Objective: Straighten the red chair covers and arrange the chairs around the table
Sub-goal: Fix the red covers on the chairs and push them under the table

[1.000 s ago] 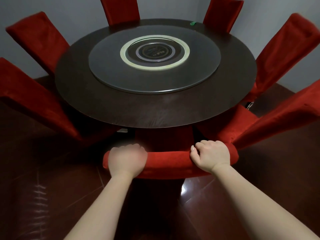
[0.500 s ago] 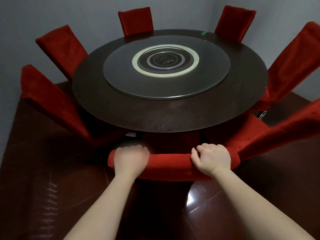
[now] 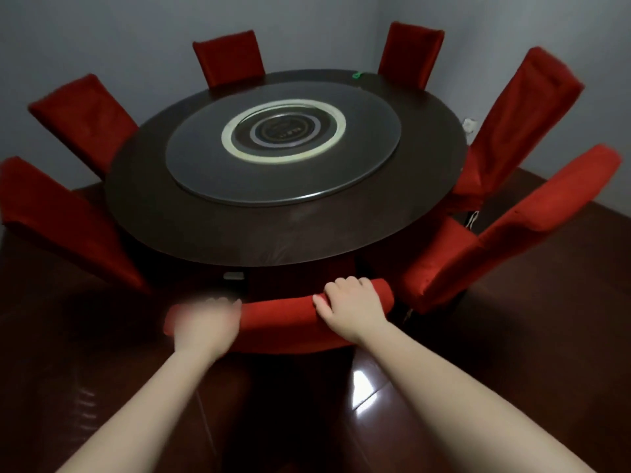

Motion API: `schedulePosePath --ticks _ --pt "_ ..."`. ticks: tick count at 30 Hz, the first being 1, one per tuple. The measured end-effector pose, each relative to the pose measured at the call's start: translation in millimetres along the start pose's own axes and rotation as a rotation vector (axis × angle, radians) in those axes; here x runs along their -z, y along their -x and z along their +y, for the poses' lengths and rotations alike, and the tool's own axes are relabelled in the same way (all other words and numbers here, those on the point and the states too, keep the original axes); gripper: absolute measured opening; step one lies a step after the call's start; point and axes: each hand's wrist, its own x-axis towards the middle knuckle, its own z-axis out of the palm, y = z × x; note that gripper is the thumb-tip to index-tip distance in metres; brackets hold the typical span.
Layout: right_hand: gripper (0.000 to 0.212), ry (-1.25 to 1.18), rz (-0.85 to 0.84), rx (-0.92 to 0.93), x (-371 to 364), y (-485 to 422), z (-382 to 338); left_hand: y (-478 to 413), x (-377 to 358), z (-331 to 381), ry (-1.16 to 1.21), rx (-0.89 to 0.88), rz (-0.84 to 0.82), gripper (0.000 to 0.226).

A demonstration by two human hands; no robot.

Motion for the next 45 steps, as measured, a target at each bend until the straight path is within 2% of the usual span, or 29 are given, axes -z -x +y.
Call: schedulePosePath --ticks 3,7,12,18,24,28,31,36,41,45 --pt "0.050 -0.034 -0.036 0.040 28.1 15.4 48.7 10.4 29.2 23.2 0.130 0.008 -0.088 0.055" --pt "0.048 -0.026 0.009 0.025 85.3 36.8 148.1 16.4 77.9 92.4 0.172 -0.110 -0.010 0.056" --pt "0.040 0.008 0.116 -0.098 142.2 67.7 264.6 15.8 127.6 218.8 0.197 -0.338 0.057 0.055" --pt "0.040 -0.004 0.144 -0.288 165.0 98.2 368.1 1.0 158.4 367.2 0.239 -0.592 0.019 0.057" --pt "0.042 0.032 0.128 -0.372 176.0 90.9 463.2 -61.4 181.3 482.4 0.228 -0.720 -0.005 0.061" --pt "0.046 0.045 0.082 -0.368 194.0 53.2 512.4 -107.0 197.3 538.9 0.241 -0.723 -0.047 0.062" --pt "0.045 0.029 0.110 -0.334 197.6 19.4 543.5 -134.5 201.6 575.2 0.221 -0.736 -0.045 0.062" --pt "0.046 0.001 0.057 -0.240 181.7 -20.2 586.5 -162.4 196.8 618.1 0.189 -0.710 -0.101 0.065" --pt "0.048 0.033 -0.044 -0.119 147.4 -69.6 655.8 -166.8 167.4 652.5 0.208 -0.588 -0.221 0.069" --pt "0.051 0.162 -0.214 0.023 124.0 -120.5 705.7 -157.1 143.6 667.3 0.257 -0.376 -0.297 0.073"
